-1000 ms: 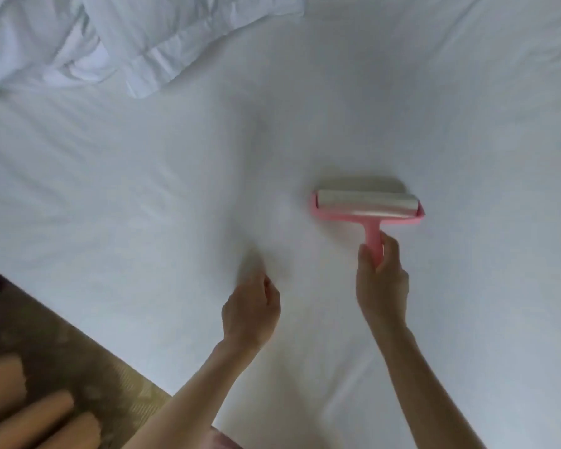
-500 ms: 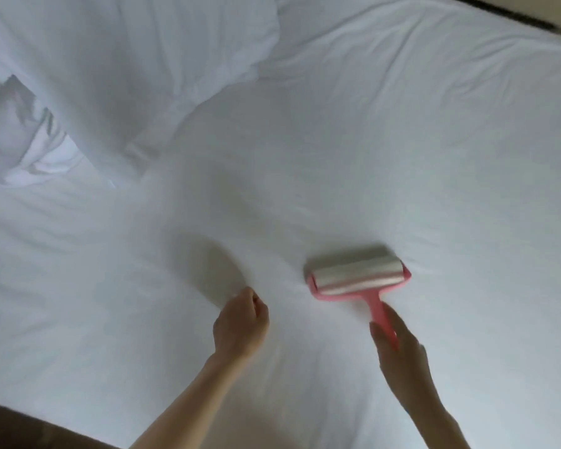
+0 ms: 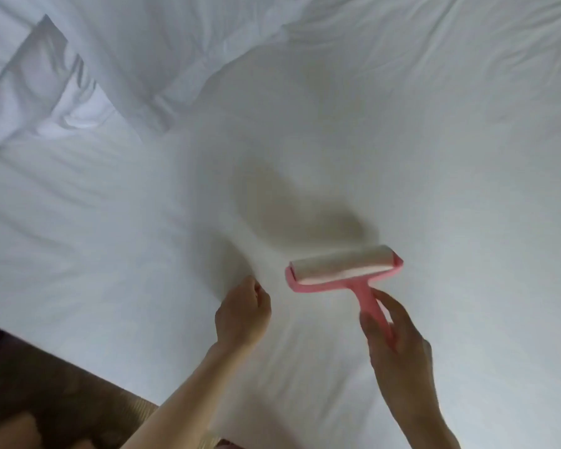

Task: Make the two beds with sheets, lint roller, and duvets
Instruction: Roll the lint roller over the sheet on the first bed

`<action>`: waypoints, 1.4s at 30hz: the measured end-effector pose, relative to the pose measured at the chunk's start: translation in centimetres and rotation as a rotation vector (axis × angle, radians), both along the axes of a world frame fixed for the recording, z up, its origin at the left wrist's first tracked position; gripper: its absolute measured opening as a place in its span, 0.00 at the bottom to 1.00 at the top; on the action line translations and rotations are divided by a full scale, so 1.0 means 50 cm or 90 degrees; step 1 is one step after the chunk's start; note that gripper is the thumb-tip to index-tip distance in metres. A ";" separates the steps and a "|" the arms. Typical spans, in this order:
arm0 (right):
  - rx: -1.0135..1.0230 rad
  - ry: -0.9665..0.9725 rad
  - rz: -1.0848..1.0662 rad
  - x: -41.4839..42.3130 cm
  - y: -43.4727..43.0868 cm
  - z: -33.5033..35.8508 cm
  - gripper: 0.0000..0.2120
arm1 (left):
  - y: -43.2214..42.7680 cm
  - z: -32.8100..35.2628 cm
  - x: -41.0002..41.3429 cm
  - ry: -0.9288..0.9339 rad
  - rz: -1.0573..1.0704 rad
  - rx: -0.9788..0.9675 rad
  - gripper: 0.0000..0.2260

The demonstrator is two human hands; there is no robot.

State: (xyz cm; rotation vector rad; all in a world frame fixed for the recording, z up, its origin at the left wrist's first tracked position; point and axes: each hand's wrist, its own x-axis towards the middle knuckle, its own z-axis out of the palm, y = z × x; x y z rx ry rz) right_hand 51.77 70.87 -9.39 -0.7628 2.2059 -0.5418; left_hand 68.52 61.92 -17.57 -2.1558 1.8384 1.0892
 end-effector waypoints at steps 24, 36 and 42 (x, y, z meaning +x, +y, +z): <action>0.062 0.089 0.175 0.007 0.119 0.016 0.19 | 0.044 0.039 0.078 0.005 0.202 0.016 0.07; -0.102 -0.111 0.383 0.277 -0.544 -0.106 0.21 | 0.077 0.042 0.104 -0.010 0.254 0.019 0.10; -0.067 -0.034 0.355 0.222 -0.331 -0.133 0.21 | 0.086 0.035 0.140 -0.010 0.285 0.023 0.08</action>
